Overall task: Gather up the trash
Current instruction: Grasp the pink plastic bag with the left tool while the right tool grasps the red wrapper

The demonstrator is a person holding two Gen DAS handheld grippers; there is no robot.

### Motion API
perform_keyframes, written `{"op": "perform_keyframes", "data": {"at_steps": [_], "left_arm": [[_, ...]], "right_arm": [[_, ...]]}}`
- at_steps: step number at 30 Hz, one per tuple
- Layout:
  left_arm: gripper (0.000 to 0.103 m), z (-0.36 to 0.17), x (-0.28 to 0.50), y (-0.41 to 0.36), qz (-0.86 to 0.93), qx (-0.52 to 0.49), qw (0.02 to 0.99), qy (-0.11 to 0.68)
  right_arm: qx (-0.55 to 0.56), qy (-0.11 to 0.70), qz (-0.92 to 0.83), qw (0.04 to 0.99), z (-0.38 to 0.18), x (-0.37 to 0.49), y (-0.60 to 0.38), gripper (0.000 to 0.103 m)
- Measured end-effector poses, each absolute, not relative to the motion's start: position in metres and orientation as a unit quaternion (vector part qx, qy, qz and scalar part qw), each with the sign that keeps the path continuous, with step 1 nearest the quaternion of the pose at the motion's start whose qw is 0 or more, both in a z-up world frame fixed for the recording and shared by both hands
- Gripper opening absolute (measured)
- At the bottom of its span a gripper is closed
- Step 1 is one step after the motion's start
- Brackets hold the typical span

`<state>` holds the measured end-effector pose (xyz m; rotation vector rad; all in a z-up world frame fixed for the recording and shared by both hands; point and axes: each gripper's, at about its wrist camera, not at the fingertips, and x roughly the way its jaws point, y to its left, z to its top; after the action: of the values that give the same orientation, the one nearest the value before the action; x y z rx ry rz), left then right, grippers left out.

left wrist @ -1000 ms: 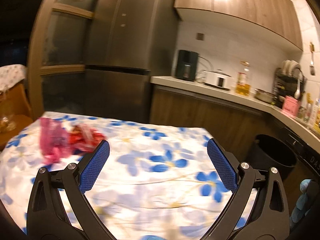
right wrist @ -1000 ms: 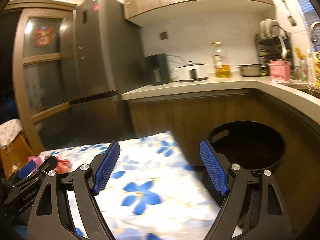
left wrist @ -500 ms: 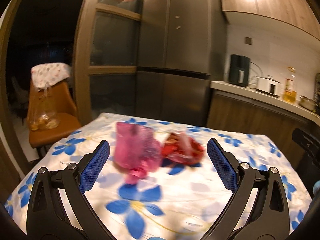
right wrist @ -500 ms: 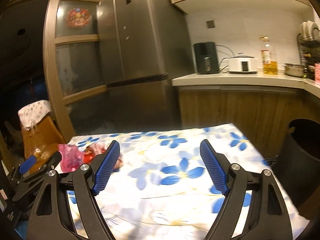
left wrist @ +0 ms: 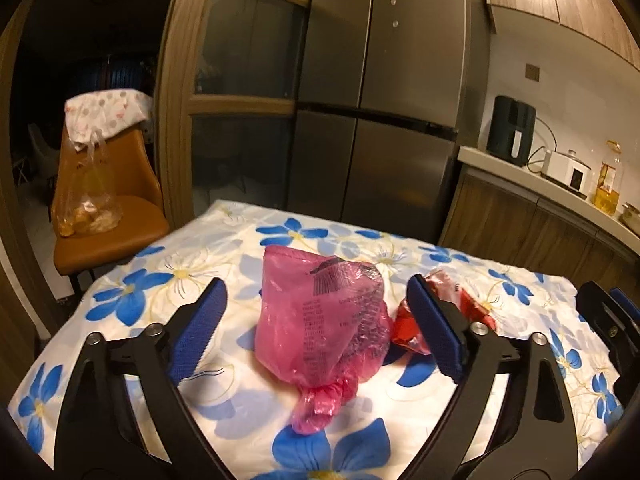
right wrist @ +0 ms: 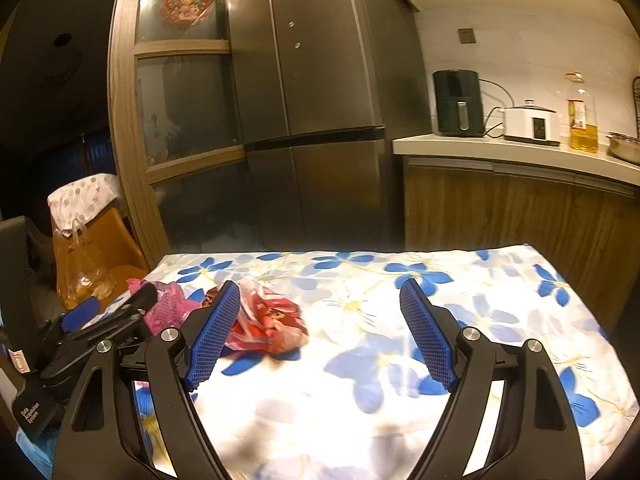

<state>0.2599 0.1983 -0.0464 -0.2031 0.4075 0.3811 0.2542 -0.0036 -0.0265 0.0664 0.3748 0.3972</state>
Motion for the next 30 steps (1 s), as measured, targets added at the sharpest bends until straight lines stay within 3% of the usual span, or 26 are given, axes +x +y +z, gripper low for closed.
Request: {"op": "perform_keyframes", "data": {"at_steps": [6, 10, 12, 16, 24, 30], "left_arm": [[0.067, -0.064, 0.274, 0.213, 0.159, -0.133, 0.948, 0.241], [0.042, -0.071, 0.277, 0.217, 0.150, -0.147, 0.944, 0.253], [0.035, -0.075, 0.278, 0.217, 0.145, -0.151, 0.944, 0.257], [0.014, -0.076, 0.278, 0.216, 0.135, -0.152, 0.945, 0.254], [0.006, -0.074, 0.273, 0.211, 0.115, -0.152, 0.950, 0.245], [0.005, -0.070, 0.268, 0.207, 0.116, -0.147, 0.952, 0.242]], "right_arm": [[0.016, 0.202, 0.205, 0.958, -0.043, 0.273, 0.027, 0.075], [0.002, 0.223, 0.217, 0.950, -0.054, 0.283, 0.043, 0.069], [-0.005, 0.233, 0.226, 0.946, -0.057, 0.287, 0.049, 0.068], [-0.025, 0.258, 0.239, 0.936, -0.065, 0.293, 0.060, 0.054], [-0.036, 0.280, 0.250, 0.926, -0.071, 0.293, 0.064, 0.018], [-0.032, 0.260, 0.250, 0.932, -0.061, 0.281, 0.053, 0.012]]}}
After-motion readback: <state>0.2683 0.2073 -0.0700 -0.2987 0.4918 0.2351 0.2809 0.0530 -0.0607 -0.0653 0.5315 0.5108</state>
